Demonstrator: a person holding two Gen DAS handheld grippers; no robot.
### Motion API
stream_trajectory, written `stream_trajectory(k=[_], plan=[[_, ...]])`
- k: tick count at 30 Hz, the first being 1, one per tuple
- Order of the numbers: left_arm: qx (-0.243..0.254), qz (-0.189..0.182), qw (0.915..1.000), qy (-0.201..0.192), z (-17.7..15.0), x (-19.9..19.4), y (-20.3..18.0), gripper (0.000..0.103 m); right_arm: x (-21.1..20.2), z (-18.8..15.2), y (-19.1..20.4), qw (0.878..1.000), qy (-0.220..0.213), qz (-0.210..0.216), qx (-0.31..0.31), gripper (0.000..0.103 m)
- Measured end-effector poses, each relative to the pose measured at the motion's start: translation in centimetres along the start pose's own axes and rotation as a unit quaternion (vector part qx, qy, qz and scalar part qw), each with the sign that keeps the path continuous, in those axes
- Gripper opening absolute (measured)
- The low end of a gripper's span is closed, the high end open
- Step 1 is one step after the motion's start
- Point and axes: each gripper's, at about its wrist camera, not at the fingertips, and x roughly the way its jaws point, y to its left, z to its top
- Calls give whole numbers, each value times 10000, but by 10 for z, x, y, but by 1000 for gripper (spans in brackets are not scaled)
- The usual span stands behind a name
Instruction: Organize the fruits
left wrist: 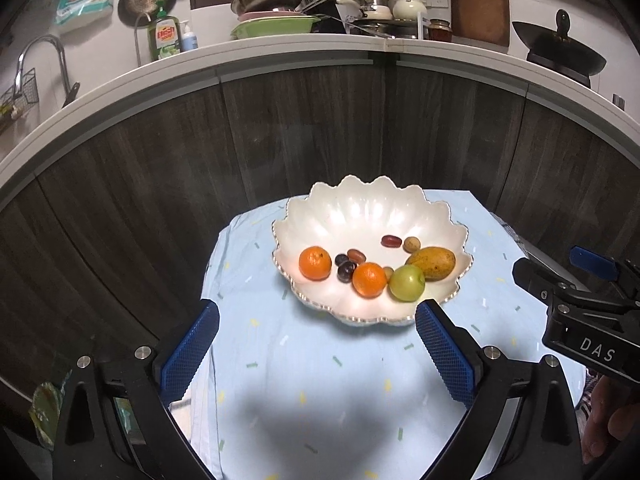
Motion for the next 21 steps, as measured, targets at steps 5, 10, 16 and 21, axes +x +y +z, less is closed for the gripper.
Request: stream_trajectory(k=[5,10,16,21], plan=[[-20,3,10000,67,-17,-13,0,101,-14,-16,0,10000,-18,-76,2,90],[-17,35,9999,104,-32,-25,0,101,-27,-32,0,9999,-12,-125,8,90],[-66,80,9999,79,-46,-38,1,101,-41,-50,-3,9998,-18,-172,43,90],[-45,81,9999,73,-58,-47,-1,101,-52,-62,-7,9997,-66,-232,83,90]])
